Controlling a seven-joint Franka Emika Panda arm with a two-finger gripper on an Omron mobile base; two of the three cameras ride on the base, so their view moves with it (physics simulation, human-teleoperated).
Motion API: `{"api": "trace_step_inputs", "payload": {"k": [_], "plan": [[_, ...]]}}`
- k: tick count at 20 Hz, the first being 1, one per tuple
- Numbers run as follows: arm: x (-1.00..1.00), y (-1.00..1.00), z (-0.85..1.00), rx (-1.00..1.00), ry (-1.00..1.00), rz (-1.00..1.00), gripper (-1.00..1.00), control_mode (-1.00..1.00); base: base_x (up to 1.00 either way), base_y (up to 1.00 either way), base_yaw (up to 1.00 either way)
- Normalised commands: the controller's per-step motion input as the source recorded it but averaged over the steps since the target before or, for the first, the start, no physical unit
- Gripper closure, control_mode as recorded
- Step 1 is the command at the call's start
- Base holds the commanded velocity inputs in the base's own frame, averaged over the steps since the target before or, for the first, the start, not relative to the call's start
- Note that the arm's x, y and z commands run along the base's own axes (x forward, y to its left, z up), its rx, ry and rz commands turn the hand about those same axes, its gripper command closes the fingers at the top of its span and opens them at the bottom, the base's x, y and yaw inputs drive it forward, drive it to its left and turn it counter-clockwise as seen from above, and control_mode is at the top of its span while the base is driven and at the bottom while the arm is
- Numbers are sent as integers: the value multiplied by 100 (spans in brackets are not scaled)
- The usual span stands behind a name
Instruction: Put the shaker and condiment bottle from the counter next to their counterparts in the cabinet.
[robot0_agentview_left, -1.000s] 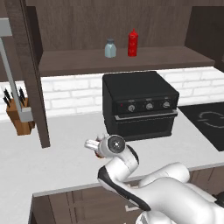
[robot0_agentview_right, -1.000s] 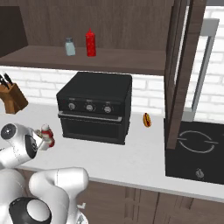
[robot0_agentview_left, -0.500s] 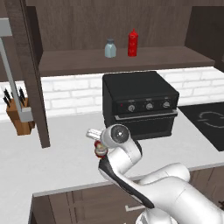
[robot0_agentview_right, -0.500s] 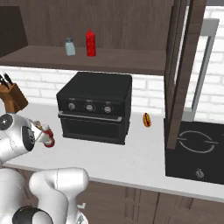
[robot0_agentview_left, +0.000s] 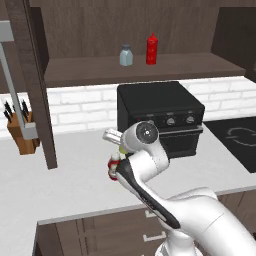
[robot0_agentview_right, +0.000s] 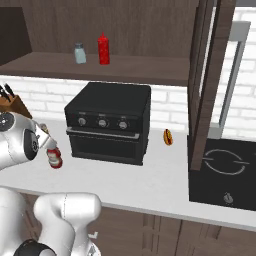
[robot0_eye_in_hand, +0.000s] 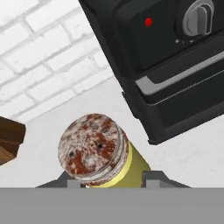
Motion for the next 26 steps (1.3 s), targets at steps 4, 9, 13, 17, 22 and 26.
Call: {"api": "trace_step_inputs", "payload": {"k": [4,9,13,17,22,26], "plan": [[0,-8,58,0,-6,-5,100,-100,0,0,0],[-10,-9,54,1,-15,-6,100,-100,0,0,0],[0,-23,75,9,-4,-2,100,-100,0,0,0],[0,-19,76,7,0,0,100,-100,0,0,0],[0,-2,78,1,0,0,100,-100,0,0,0],[0,0,79,0,0,0,100,-100,0,0,0]]}}
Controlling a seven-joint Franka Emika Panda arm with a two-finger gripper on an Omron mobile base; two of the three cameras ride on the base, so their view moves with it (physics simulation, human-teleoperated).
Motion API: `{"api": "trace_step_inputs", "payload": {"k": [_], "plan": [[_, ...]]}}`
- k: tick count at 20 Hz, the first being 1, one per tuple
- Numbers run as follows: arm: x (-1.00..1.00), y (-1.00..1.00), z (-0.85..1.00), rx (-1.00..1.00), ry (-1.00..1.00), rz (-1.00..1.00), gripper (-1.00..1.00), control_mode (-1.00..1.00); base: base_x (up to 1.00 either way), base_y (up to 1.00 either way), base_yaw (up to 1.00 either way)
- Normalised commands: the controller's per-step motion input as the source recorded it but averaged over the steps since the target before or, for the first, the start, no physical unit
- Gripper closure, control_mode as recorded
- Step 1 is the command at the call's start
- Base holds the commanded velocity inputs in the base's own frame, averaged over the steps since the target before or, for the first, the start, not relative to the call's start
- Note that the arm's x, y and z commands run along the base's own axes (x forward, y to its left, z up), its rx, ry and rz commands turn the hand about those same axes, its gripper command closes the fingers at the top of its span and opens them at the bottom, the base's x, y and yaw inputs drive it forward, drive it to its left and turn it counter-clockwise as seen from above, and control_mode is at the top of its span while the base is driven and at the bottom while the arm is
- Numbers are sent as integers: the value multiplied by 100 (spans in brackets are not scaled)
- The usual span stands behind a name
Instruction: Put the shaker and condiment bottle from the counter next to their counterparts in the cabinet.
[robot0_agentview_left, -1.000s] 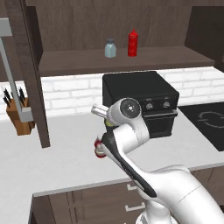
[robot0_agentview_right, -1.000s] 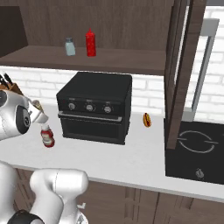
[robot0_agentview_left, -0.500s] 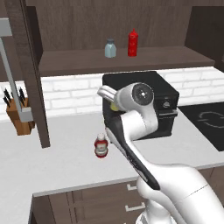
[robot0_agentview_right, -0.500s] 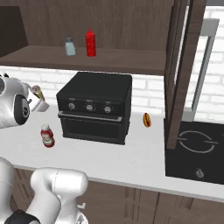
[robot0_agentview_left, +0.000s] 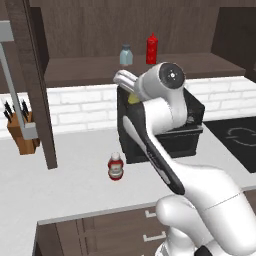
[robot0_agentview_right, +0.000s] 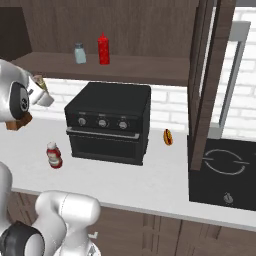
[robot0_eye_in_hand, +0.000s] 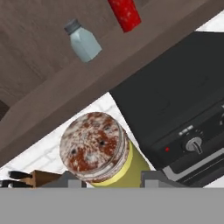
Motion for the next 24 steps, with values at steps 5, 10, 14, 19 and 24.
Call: {"api": "trace_step_inputs", "payload": {"k": [5,10,14,19,24], "plan": [[24,0,46,0,11,4,100,-100,0,0,0],[32,0,36,0,5,2,100,-100,0,0,0],[16,0,25,-4,0,0,100,-100,0,0,0],[20,4,4,-4,0,0,100,-100,0,0,0],[49,-10,12,0,0,0,100,-100,0,0,0]]}}
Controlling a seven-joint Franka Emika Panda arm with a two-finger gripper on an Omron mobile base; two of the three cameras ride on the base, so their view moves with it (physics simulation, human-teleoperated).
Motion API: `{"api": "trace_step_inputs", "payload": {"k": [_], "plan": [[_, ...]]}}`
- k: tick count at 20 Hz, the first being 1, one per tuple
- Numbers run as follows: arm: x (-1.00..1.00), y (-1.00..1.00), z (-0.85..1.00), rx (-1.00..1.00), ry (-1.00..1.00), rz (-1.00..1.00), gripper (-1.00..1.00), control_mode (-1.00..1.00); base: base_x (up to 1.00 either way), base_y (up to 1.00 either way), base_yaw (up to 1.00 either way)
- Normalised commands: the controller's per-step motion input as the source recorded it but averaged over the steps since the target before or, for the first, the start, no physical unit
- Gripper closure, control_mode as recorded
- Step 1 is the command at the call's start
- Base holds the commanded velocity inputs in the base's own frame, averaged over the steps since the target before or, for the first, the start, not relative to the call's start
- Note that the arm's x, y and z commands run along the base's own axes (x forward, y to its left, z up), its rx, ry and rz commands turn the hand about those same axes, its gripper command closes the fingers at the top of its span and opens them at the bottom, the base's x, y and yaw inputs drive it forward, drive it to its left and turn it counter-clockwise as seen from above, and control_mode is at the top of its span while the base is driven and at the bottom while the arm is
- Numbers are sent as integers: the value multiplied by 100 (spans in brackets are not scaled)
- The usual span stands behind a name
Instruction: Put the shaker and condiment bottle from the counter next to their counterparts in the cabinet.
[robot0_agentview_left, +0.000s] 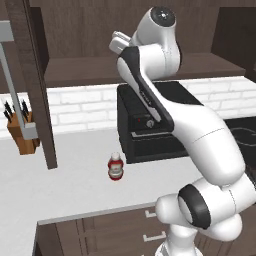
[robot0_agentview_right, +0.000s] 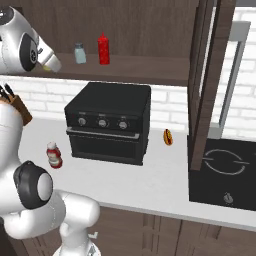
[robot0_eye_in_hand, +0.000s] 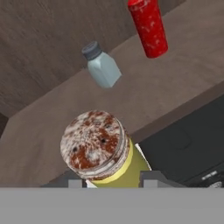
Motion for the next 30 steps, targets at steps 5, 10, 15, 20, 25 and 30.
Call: {"api": "trace_step_inputs", "payload": {"k": [5,10,15,20,25,30], "plan": [[52,-1,-2,-2,1,0,100,-100,0,0,0],[47,0,-15,-7,1,0,100,-100,0,0,0],[44,0,-12,-5,0,0,100,-100,0,0,0],[37,0,-1,-2,3,0,100,-100,0,0,0],[31,3,-2,-4,8,0,100,-100,0,0,0],[29,13,-2,-6,7,0,100,-100,0,0,0]]}}
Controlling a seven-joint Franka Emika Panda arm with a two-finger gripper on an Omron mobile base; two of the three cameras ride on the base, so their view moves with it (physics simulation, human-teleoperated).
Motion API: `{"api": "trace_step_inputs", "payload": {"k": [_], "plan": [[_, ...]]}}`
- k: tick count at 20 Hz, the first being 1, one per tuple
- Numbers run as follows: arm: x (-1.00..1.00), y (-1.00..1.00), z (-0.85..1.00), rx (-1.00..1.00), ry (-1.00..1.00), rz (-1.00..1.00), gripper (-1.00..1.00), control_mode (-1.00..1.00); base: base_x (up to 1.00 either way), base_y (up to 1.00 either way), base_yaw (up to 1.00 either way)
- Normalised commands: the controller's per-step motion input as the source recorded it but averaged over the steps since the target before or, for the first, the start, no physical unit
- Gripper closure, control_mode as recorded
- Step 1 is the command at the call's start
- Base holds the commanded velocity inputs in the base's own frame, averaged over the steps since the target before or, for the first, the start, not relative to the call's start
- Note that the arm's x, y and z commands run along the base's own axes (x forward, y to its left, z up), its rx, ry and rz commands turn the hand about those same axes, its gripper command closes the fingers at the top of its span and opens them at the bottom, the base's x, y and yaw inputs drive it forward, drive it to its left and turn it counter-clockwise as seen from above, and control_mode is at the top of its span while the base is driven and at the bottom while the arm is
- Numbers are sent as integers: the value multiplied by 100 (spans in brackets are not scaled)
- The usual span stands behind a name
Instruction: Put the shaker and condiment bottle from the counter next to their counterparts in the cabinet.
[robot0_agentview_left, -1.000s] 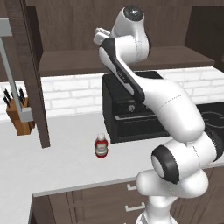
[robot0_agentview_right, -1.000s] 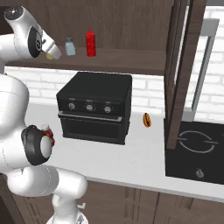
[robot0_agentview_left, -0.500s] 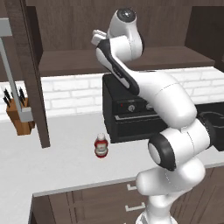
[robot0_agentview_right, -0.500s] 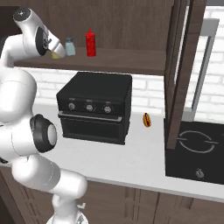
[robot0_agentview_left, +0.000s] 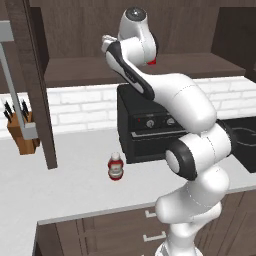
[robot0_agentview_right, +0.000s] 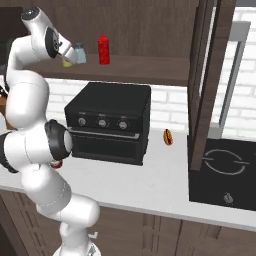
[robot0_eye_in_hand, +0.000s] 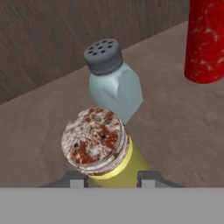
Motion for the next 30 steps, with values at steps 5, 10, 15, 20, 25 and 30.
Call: {"api": "trace_step_inputs", "payload": {"k": [5,10,15,20,25,30], "plan": [[19,13,0,-6,2,0,100,-100,0,0,0],[5,0,0,-2,0,0,100,-100,0,0,0],[0,0,-11,0,0,2,100,-100,0,0,0],[0,0,-24,0,-1,2,-100,-100,0,0,0],[0,0,-21,0,-5,1,-100,-100,0,0,0],[0,0,-15,0,-10,0,-100,-100,0,0,0]]}}
